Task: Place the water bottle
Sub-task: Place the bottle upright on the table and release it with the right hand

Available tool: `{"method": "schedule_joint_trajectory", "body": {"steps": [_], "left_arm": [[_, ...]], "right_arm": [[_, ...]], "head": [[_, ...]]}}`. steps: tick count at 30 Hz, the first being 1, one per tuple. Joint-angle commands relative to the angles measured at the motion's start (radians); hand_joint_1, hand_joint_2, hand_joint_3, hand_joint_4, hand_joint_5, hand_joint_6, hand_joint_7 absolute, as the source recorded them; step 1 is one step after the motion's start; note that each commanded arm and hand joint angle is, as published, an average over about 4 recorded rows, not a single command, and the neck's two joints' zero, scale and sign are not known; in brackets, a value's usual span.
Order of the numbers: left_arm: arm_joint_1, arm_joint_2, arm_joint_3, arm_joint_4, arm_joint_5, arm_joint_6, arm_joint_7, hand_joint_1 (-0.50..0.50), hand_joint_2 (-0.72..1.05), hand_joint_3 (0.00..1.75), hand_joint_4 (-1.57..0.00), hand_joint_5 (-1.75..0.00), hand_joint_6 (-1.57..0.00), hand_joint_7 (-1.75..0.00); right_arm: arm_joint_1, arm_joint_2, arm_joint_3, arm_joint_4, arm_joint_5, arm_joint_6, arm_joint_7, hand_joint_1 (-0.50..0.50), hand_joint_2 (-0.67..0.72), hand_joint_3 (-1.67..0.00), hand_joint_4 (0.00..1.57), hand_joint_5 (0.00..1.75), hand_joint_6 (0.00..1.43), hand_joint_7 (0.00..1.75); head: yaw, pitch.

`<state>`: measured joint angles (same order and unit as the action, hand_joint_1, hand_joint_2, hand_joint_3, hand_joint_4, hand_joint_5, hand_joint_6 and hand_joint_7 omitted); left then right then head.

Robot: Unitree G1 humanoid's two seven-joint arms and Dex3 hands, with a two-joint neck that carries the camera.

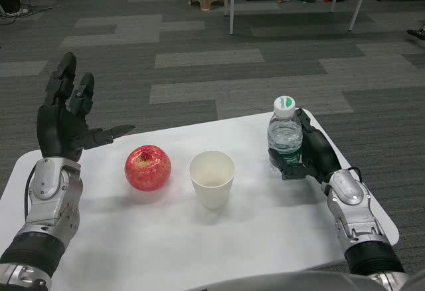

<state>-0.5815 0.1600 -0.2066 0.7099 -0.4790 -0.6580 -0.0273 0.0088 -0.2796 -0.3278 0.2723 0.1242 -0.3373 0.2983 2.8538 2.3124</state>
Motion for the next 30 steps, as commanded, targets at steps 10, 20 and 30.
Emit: {"method": "schedule_joint_trajectory", "body": {"steps": [10, 20, 30], "left_arm": [[-0.021, 0.003, 0.003, 0.02, 0.007, -0.002, 0.001, -0.5, 0.25, 0.09, -0.27, 0.0, -0.26, 0.0], [-0.021, 0.004, 0.003, 0.022, 0.007, -0.002, 0.001, -0.5, 0.25, 0.09, -0.3, 0.0, -0.26, 0.0], [-0.02, 0.005, -0.001, 0.02, 0.007, -0.002, 0.001, -0.5, 0.25, 0.09, -0.3, 0.0, -0.26, 0.0]], "right_arm": [[0.027, 0.017, 0.014, 0.111, 0.028, -0.045, 0.016, -0.44, -0.6, -1.59, 0.17, 1.45, 0.1, 1.5], [0.027, 0.02, 0.013, 0.113, 0.029, -0.065, 0.021, -0.42, -0.46, -0.99, 0.0, 1.16, 0.0, 1.4], [0.027, 0.02, 0.013, 0.137, 0.058, -0.078, 0.065, -0.42, 0.01, 0.0, 0.0, 1.07, 0.0, 1.15]], "head": [[-0.004, -0.02], [-0.006, -0.016], [-0.01, -0.009]]}}
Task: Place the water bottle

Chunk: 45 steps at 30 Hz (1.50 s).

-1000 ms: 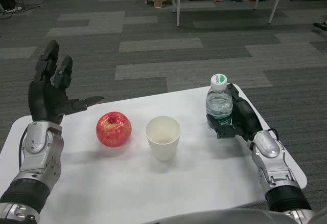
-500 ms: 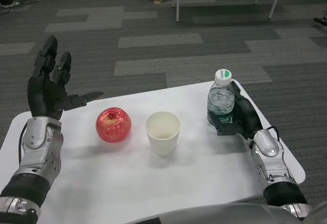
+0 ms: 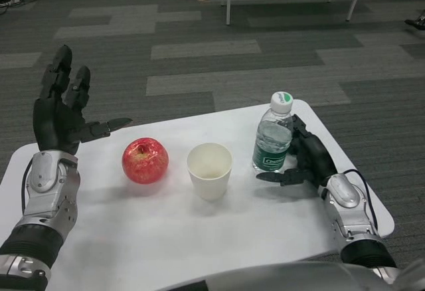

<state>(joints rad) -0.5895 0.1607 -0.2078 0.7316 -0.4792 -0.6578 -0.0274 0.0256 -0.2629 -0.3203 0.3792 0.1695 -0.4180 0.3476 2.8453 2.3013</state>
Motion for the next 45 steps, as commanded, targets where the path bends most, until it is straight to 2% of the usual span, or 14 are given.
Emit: {"method": "schedule_joint_trajectory", "body": {"steps": [1, 5, 7, 10, 13, 17, 22, 26, 28, 30, 34, 38, 40, 45], "left_arm": [[-0.012, 0.005, 0.0, -0.001, 0.007, -0.002, 0.001, -0.5, 0.25, 0.09, -0.3, 0.0, -0.27, 0.0], [-0.012, 0.005, -0.001, -0.001, 0.008, -0.002, 0.001, -0.5, 0.25, 0.09, -0.3, 0.0, -0.29, 0.0], [-0.012, 0.005, -0.002, -0.001, 0.008, -0.003, 0.001, -0.5, 0.25, 0.09, -0.3, 0.0, -0.27, 0.0], [-0.012, 0.003, -0.002, -0.001, 0.008, -0.003, 0.001, -0.5, 0.25, 0.09, -0.3, 0.0, -0.27, 0.0], [-0.012, 0.004, -0.002, -0.002, 0.008, -0.003, 0.001, -0.5, 0.25, 0.09, -0.3, 0.0, -0.28, 0.0], [-0.009, 0.003, -0.002, -0.003, 0.008, -0.003, 0.001, -0.5, 0.25, 0.09, -0.3, 0.0, -0.29, 0.0], [-0.003, 0.005, -0.002, -0.008, 0.007, -0.003, 0.001, -0.5, 0.25, 0.09, -0.3, 0.0, -0.29, 0.0], [0.004, 0.006, -0.002, -0.011, 0.005, -0.005, 0.001, -0.5, 0.25, 0.09, -0.3, 0.0, -0.27, 0.0], [0.008, 0.008, -0.002, -0.013, 0.002, -0.005, 0.001, -0.5, 0.25, 0.09, -0.3, 0.0, -0.27, 0.0], [0.01, 0.01, -0.002, -0.016, 0.001, -0.005, 0.001, -0.5, 0.25, 0.09, -0.3, 0.0, -0.27, 0.0], [0.011, 0.013, 0.001, -0.017, -0.004, -0.006, 0.001, -0.5, 0.25, 0.09, -0.3, 0.0, -0.28, 0.0], [0.01, 0.014, 0.002, -0.017, -0.007, -0.006, 0.001, -0.5, 0.25, 0.09, -0.3, 0.0, -0.29, 0.0], [0.009, 0.015, 0.002, -0.017, -0.007, -0.006, 0.001, -0.5, 0.25, 0.09, -0.3, 0.0, -0.29, 0.0], [0.005, 0.019, 0.003, -0.017, -0.007, -0.006, 0.0, -0.5, 0.25, 0.09, -0.3, 0.0, -0.29, 0.0]], "right_arm": [[0.01, 0.004, 0.005, 0.034, 0.016, 0.0, 0.021, -0.42, 0.09, 0.0, 0.0, 1.02, 0.0, 1.12], [0.01, 0.004, 0.001, 0.033, 0.014, -0.002, 0.03, -0.43, 0.31, 0.0, 0.0, 0.68, 0.0, 0.8], [0.01, 0.004, -0.002, 0.03, 0.013, -0.004, 0.031, -0.44, 0.36, 0.0, 0.0, 0.51, 0.0, 0.61], [0.01, 0.004, -0.006, 0.025, 0.013, -0.008, 0.03, -0.43, 0.41, 0.0, 0.0, 0.29, 0.0, 0.47], [0.011, 0.004, -0.023, 0.007, 0.028, -0.018, 0.03, -0.46, 0.42, 0.0, 0.0, 0.05, 0.0, 0.37], [0.019, 0.005, -0.046, -0.038, 0.117, -0.021, 0.03, -0.46, 0.47, 0.0, 0.0, 0.0, 0.0, 0.03], [0.03, 0.007, -0.118, -0.125, 0.239, -0.028, 0.029, -0.46, 0.47, 0.0, 0.0, 0.0, 0.0, 0.0], [0.042, -0.001, -0.199, -0.196, 0.316, -0.005, 0.033, -0.45, 0.47, 0.0, 0.0, 0.0, 0.0, 0.0], [0.052, -0.005, -0.253, -0.252, 0.341, 0.042, 0.048, -0.46, 0.47, 0.0, 0.0, 0.0, 0.0, 0.0], [0.066, -0.008, -0.323, -0.335, 0.35, 0.131, 0.079, -0.46, 0.47, 0.0, 0.0, 0.0, 0.0, 0.0], [0.086, -0.026, -0.424, -0.498, 0.4, 0.387, 0.17, -0.45, 0.42, 0.0, 0.0, 0.0, 0.0, 0.0], [0.094, -0.046, -0.476, -0.609, 0.495, 0.562, 0.205, -0.42, 0.31, 0.0, 0.0, 0.0, 0.0, 0.0], [0.094, -0.05, -0.491, -0.64, 0.52, 0.593, 0.211, -0.42, 0.27, 0.0, 0.0, 0.0, 0.0, 0.0], [0.094, -0.054, -0.496, -0.682, 0.538, 0.59, 0.194, -0.42, 0.2, 0.0, 0.0, 0.0, 0.0, 0.0]], "head": [[-0.001, 0.002], [-0.003, 0.005], [-0.004, 0.006], [-0.007, 0.008], [-0.013, 0.014], [-0.018, 0.02], [-0.018, 0.027], [-0.015, 0.039], [-0.016, 0.044], [-0.022, 0.046], [-0.026, 0.059], [-0.023, 0.067], [-0.022, 0.069], [-0.02, 0.078]]}}
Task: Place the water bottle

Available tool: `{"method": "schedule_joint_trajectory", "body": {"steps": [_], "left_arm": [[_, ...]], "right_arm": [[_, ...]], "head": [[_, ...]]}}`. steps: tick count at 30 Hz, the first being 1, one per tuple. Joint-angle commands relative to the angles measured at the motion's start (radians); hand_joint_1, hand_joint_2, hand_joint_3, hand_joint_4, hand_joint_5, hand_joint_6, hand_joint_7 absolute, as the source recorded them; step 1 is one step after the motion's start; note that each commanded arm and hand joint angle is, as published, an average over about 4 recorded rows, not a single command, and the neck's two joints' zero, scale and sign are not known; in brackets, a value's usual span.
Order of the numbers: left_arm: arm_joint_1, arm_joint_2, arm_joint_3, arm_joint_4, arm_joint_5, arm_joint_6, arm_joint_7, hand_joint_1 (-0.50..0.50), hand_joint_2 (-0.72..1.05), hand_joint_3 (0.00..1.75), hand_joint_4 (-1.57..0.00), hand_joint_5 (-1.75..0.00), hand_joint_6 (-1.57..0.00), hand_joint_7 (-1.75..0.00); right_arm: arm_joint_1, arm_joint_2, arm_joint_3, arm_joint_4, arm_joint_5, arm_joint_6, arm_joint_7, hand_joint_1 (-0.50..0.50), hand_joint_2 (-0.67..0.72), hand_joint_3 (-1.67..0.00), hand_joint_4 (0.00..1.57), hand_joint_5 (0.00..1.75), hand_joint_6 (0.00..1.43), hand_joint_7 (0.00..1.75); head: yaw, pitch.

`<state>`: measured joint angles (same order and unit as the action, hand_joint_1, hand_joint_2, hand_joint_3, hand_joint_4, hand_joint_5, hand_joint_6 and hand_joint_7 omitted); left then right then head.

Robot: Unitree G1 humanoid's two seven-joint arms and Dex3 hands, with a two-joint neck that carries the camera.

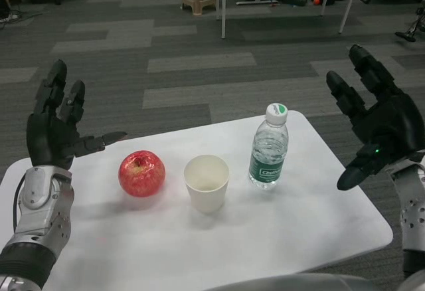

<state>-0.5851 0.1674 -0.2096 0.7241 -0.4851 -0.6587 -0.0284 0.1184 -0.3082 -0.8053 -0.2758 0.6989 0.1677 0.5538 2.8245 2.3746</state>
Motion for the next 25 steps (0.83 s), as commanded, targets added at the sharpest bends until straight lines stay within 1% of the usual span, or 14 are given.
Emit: {"method": "schedule_joint_trajectory", "body": {"steps": [1, 4, 7, 9, 13, 15, 20, 25], "left_arm": [[0.001, 0.012, 0.006, -0.009, -0.002, -0.006, 0.001, -0.5, 0.25, 0.09, -0.3, 0.0, -0.28, 0.0], [0.001, 0.012, 0.009, -0.009, -0.003, -0.007, 0.001, -0.5, 0.25, 0.09, -0.3, 0.0, -0.27, 0.0], [0.001, 0.012, 0.009, -0.009, -0.003, -0.009, 0.001, -0.5, 0.25, 0.09, -0.3, 0.0, -0.27, 0.0], [0.001, 0.012, 0.009, -0.009, -0.003, -0.009, 0.001, -0.5, 0.25, 0.09, -0.3, 0.0, -0.27, 0.0], [0.001, 0.014, 0.011, -0.013, -0.003, -0.01, 0.001, -0.5, 0.25, 0.09, -0.3, 0.0, -0.27, 0.0], [0.001, 0.014, 0.016, -0.017, -0.003, -0.012, 0.001, -0.5, 0.25, 0.09, -0.3, 0.0, -0.27, 0.0], [0.001, 0.016, 0.028, -0.023, -0.002, -0.013, 0.001, -0.5, 0.25, 0.09, -0.3, 0.0, -0.26, 0.0], [0.004, 0.021, 0.044, -0.036, -0.001, -0.013, 0.001, -0.5, 0.25, 0.09, -0.3, 0.0, -0.26, 0.0]], "right_arm": [[0.001, -0.007, -0.013, -0.041, 0.007, 0.002, -0.026, -0.42, 0.19, 0.0, 0.0, 0.0, 0.0, 0.0], [0.001, 0.005, -0.025, -0.098, -0.004, 0.0, -0.083, -0.42, 0.14, 0.0, 0.0, 0.0, 0.0, 0.0], [-0.002, 0.01, -0.033, -0.123, -0.009, 0.0, -0.107, -0.42, 0.09, 0.0, 0.0, 0.0, 0.0, 0.0], [-0.004, 0.011, -0.038, -0.132, -0.016, -0.001, -0.114, -0.42, 0.09, 0.0, 0.0, 0.0, 0.0, 0.0], [-0.005, 0.013, -0.041, -0.151, -0.025, -0.002, -0.13, -0.42, 0.03, 0.0, 0.0, 0.0, 0.0, 0.0], [-0.006, 0.018, -0.037, -0.161, -0.036, -0.005, -0.137, -0.42, 0.03, 0.0, 0.0, 0.0, 0.0, 0.0], [-0.02, 0.027, -0.009, -0.172, -0.068, -0.019, -0.145, -0.42, 0.03, 0.0, 0.0, 0.0, 0.0, 0.0], [-0.043, 0.029, 0.028, -0.172, -0.126, -0.032, -0.158, -0.42, 0.03, 0.0, 0.0, 0.0, 0.0, 0.0]], "head": [[0.003, 0.009], [0.008, 0.019], [0.011, 0.026], [0.013, 0.029], [0.03, 0.047], [0.04, 0.056], [0.071, 0.072], [0.085, 0.075]]}}
